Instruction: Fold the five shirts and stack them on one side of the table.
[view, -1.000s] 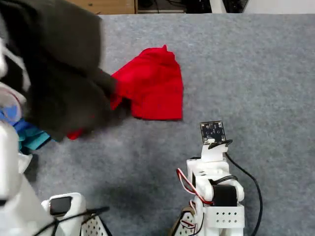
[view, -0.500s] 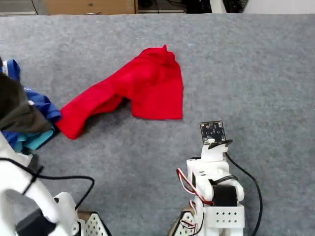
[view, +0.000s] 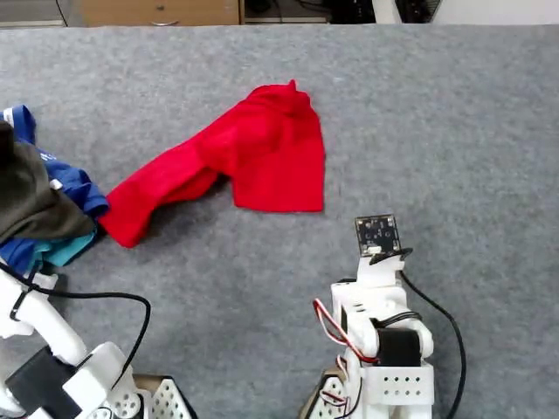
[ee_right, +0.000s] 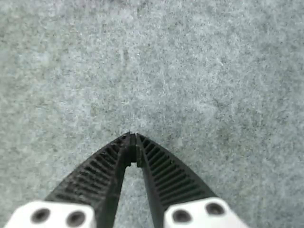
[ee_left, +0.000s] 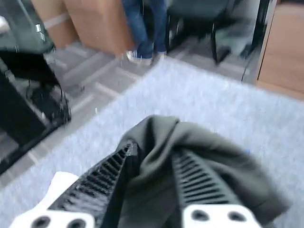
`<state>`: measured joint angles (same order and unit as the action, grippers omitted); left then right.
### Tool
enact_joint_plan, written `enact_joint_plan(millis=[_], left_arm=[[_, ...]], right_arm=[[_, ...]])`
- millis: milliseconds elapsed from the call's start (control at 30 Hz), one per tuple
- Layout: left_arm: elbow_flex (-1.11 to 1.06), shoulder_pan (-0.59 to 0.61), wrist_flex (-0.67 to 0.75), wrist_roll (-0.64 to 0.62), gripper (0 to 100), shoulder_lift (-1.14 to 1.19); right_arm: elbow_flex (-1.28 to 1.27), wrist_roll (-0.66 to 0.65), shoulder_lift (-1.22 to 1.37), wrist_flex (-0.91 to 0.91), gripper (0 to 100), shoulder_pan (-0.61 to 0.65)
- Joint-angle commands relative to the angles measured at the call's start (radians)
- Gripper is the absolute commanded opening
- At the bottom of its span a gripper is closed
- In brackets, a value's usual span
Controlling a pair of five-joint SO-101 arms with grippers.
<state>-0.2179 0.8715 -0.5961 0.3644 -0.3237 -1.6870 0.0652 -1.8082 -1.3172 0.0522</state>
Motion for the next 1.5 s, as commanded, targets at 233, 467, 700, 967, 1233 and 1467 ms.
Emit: enact_joint_plan(millis=[233, 467, 700, 967, 1233, 1467], left_arm=[[-0.063, 0.038, 0.017, 0.000, 21, -0.016], [0.009, 0.046, 0.017, -0.114, 21, -0.079], [-0.040, -0.064, -0.044, -0.112, 21, -0.226], [-0.121, -0.210, -0.180, -0.112, 18, -0.409], [-0.201, -0.460, -0.414, -0.118, 7, -0.558], [-0.348, -0.517, -0.445, -0.118, 2, -0.631]], right_arm=[[-0.001, -0.006, -0.107, -0.005, 0.3, 0.015], [-0.001, -0.006, -0.107, -0.005, 0.3, 0.019], [-0.001, -0.006, -0.107, -0.005, 0.4, 0.022], [-0.001, -0.006, -0.107, -0.005, 0.4, 0.073], [0.047, -0.003, -0.107, -0.003, 0.3, 0.074], [-0.001, -0.006, -0.107, -0.002, 0.4, 0.074]])
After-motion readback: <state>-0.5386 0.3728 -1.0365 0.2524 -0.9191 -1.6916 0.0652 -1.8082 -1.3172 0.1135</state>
